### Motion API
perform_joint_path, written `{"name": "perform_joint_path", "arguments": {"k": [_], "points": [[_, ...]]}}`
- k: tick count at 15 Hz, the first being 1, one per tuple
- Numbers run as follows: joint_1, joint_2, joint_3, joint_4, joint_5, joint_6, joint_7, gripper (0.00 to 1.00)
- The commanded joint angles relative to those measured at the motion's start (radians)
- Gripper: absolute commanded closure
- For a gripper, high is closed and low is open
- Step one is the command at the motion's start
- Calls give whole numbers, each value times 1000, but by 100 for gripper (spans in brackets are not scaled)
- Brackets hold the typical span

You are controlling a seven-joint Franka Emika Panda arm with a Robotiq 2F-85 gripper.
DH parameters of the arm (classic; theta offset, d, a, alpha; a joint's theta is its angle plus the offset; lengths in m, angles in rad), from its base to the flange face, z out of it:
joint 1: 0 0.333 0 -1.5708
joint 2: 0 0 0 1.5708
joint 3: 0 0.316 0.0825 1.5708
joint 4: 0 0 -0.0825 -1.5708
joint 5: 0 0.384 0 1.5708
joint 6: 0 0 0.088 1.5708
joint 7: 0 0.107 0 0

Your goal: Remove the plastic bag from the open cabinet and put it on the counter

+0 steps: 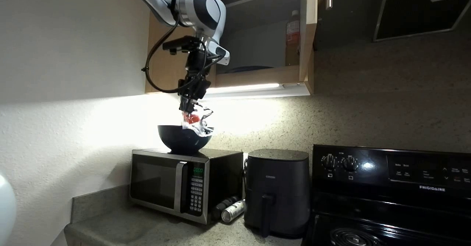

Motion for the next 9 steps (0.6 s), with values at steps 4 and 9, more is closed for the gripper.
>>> {"name": "perform_joint_path", "arguments": {"k": [4,9], "points": [[6,7,-17,-132,-4,-41,-79,87],[5,16,-13,-130,-1,-20,-52,65]]}}
